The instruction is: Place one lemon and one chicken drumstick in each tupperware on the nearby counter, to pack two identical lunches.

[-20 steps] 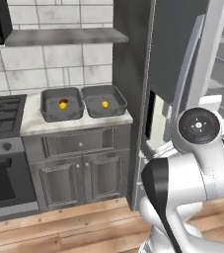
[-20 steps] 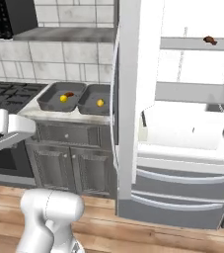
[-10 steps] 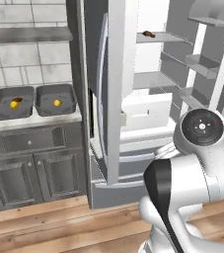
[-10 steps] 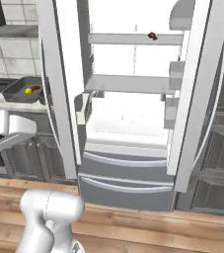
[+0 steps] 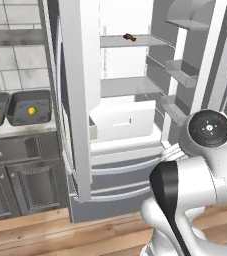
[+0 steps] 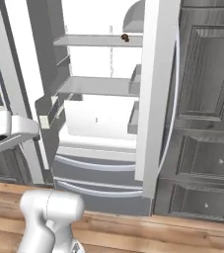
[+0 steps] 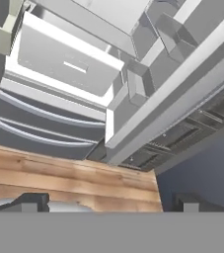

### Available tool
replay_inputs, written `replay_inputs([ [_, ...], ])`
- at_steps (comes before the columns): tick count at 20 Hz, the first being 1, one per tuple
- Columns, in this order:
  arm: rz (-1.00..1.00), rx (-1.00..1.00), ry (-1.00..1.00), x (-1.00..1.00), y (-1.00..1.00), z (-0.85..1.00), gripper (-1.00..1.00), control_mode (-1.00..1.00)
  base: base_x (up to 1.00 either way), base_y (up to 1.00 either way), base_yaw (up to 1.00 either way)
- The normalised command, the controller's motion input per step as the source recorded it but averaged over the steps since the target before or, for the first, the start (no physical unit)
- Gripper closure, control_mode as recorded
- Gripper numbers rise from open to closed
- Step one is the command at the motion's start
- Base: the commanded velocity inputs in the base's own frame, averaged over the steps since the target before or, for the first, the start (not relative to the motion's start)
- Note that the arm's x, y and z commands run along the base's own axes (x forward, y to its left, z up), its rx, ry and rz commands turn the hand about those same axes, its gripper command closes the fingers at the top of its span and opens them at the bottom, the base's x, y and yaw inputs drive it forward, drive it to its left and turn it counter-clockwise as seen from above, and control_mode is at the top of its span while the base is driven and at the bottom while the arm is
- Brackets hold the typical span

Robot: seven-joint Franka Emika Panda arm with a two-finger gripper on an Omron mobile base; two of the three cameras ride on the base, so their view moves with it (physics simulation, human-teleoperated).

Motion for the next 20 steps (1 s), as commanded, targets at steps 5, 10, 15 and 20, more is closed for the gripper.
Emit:
replay_inputs([
  [5,0.0,0.0,0.0,0.0,0.0,0.0,-1.0,1.0,0.71,-0.1,0.06],
  [10,0.0,0.0,0.0,0.0,0.0,0.0,-1.0,1.0,0.39,-0.39,0.03],
  [15,0.0,0.0,0.0,0.0,0.0,0.0,-1.0,1.0,0.41,-0.33,0.03],
  [20,0.0,0.0,0.0,0.0,0.0,0.0,-1.0,1.0,0.61,-0.19,0.03],
])
